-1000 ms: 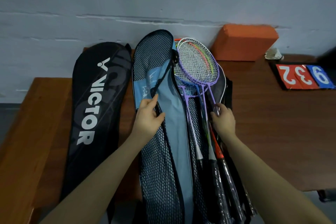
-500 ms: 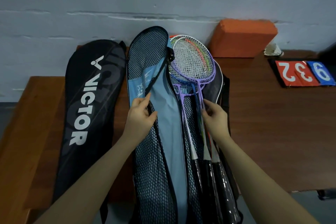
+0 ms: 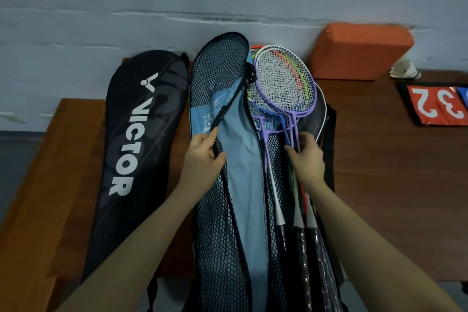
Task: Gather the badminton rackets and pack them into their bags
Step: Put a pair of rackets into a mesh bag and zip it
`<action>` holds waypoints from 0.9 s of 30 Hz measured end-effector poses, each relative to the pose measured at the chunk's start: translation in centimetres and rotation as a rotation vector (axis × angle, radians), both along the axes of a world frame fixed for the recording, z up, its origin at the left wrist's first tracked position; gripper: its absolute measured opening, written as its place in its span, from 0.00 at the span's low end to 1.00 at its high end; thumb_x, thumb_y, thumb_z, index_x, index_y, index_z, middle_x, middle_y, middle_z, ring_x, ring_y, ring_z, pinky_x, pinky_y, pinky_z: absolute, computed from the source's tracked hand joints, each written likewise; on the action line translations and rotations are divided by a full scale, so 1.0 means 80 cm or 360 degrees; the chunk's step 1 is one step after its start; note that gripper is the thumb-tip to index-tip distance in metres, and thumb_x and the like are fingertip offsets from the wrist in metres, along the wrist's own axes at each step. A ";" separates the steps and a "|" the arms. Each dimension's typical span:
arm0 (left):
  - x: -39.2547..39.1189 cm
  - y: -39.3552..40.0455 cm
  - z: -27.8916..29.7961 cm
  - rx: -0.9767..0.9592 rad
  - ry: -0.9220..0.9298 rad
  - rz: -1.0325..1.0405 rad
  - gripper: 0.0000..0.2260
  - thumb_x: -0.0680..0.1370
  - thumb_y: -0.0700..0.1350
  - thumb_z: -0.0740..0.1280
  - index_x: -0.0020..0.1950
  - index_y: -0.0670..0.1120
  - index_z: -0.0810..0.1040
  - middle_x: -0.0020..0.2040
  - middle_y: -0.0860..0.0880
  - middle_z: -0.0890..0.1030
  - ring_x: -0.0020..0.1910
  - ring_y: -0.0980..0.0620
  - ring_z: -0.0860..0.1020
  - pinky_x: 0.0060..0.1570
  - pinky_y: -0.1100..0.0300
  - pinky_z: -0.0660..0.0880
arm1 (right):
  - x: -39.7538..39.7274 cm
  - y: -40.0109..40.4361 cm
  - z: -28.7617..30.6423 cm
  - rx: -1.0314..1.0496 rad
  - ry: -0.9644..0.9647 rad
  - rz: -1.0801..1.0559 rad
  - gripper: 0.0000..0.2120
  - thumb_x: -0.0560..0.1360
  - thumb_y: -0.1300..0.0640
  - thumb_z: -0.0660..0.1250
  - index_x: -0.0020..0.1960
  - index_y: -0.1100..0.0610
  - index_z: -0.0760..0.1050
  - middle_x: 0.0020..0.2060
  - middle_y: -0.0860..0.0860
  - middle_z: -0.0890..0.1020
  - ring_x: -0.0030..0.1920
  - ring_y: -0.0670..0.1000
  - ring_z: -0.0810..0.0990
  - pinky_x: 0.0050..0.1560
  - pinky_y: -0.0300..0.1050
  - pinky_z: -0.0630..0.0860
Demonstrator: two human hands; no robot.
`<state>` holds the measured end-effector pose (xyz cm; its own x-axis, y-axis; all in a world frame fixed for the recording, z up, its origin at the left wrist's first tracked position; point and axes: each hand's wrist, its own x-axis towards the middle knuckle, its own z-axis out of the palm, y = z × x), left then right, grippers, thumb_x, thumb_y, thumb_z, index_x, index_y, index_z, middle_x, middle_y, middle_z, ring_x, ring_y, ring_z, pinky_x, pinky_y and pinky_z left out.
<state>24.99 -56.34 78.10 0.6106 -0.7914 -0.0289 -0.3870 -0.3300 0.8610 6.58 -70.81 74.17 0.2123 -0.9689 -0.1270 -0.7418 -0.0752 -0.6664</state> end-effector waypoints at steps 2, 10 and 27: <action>0.000 -0.001 0.002 0.0012 0.0002 0.0000 0.27 0.74 0.36 0.67 0.71 0.45 0.65 0.51 0.51 0.68 0.28 0.61 0.68 0.36 0.73 0.68 | 0.007 -0.007 0.000 0.0051 0.0000 0.0001 0.20 0.75 0.57 0.67 0.66 0.58 0.68 0.55 0.57 0.79 0.52 0.59 0.78 0.48 0.52 0.75; 0.005 0.008 0.005 0.0017 0.0036 0.0021 0.27 0.74 0.38 0.68 0.72 0.46 0.64 0.52 0.52 0.69 0.29 0.59 0.66 0.38 0.69 0.69 | 0.002 0.005 0.015 -0.0091 -0.0263 0.0095 0.19 0.74 0.60 0.66 0.65 0.58 0.73 0.48 0.54 0.82 0.45 0.54 0.80 0.48 0.50 0.76; -0.010 -0.006 0.037 0.0044 0.0053 -0.0121 0.27 0.75 0.41 0.67 0.73 0.46 0.63 0.57 0.50 0.68 0.33 0.52 0.73 0.42 0.60 0.72 | -0.060 0.024 0.092 -0.0353 -0.0642 0.0087 0.18 0.75 0.66 0.65 0.65 0.61 0.73 0.53 0.61 0.81 0.54 0.56 0.78 0.57 0.45 0.73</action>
